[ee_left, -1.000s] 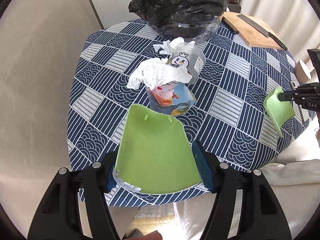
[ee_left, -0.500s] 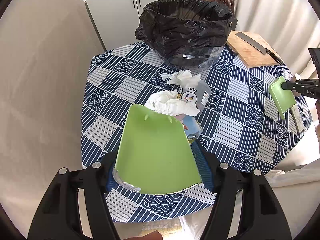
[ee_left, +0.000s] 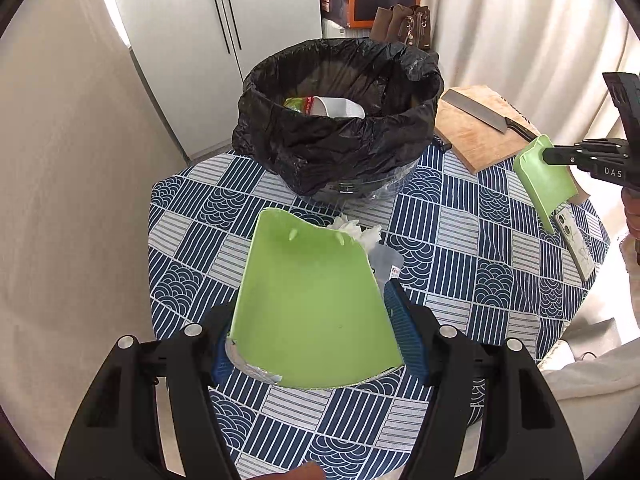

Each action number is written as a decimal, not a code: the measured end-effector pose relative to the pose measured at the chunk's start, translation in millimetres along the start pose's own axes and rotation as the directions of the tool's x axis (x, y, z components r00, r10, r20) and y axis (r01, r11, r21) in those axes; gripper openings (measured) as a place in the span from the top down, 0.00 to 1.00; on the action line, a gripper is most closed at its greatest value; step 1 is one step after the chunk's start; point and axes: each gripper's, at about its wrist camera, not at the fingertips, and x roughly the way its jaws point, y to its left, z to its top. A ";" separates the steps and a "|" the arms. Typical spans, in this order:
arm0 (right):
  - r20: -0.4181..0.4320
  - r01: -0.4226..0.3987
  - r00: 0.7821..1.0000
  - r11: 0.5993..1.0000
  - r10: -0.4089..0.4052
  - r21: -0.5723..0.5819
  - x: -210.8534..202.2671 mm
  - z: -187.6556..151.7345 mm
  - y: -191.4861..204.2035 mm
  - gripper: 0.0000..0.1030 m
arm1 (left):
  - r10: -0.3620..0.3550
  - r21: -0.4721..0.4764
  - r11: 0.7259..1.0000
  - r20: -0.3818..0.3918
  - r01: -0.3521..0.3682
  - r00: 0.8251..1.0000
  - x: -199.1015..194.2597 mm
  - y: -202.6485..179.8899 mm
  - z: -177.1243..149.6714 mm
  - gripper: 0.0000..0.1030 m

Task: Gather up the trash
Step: 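Carry both green pieces over the black bin and open both tools, then move both open tools back toward the clear cup and tissues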

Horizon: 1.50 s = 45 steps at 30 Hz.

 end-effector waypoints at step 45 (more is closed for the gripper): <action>0.273 0.063 0.958 0.993 -0.089 0.101 17.1 161.3 -0.1 0.15 | -0.222 0.119 0.972 0.204 0.201 0.953 69.0 44.5 142.1 0.06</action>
